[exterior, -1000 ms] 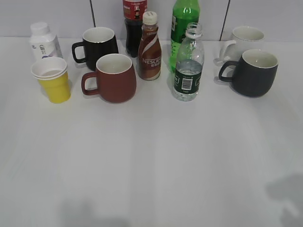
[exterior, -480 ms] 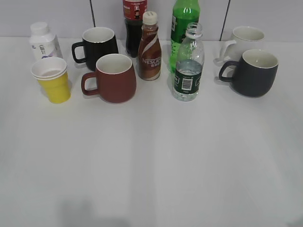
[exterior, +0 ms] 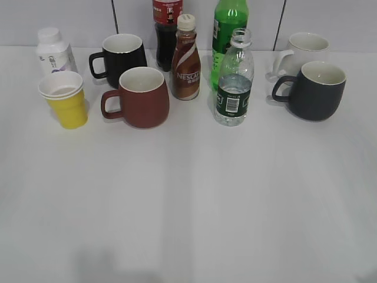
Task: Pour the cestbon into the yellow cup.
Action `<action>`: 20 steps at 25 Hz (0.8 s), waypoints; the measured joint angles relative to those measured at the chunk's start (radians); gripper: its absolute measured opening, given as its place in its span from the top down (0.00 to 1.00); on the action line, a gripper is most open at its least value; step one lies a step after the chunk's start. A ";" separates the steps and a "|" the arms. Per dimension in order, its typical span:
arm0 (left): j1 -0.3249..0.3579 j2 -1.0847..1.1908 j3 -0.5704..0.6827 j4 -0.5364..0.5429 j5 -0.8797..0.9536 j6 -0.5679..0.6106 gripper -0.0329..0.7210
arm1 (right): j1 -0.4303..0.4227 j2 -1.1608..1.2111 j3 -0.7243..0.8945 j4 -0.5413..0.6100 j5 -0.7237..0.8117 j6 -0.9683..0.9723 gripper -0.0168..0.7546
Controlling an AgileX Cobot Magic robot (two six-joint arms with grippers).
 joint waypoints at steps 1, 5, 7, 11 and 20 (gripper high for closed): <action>0.000 0.000 0.000 0.000 0.000 0.000 0.33 | 0.000 0.000 0.000 0.000 0.000 0.000 0.23; 0.000 0.000 0.000 0.000 0.000 0.000 0.35 | -0.005 0.000 0.000 0.000 0.000 0.000 0.23; 0.007 0.000 0.000 0.000 0.000 0.000 0.36 | -0.050 0.000 0.000 0.000 0.000 0.000 0.23; 0.161 0.000 0.000 0.000 0.000 0.000 0.37 | -0.275 0.000 0.000 0.000 -0.001 0.000 0.23; 0.490 -0.043 0.000 0.000 -0.001 0.000 0.41 | -0.476 0.000 0.000 0.000 -0.001 0.000 0.23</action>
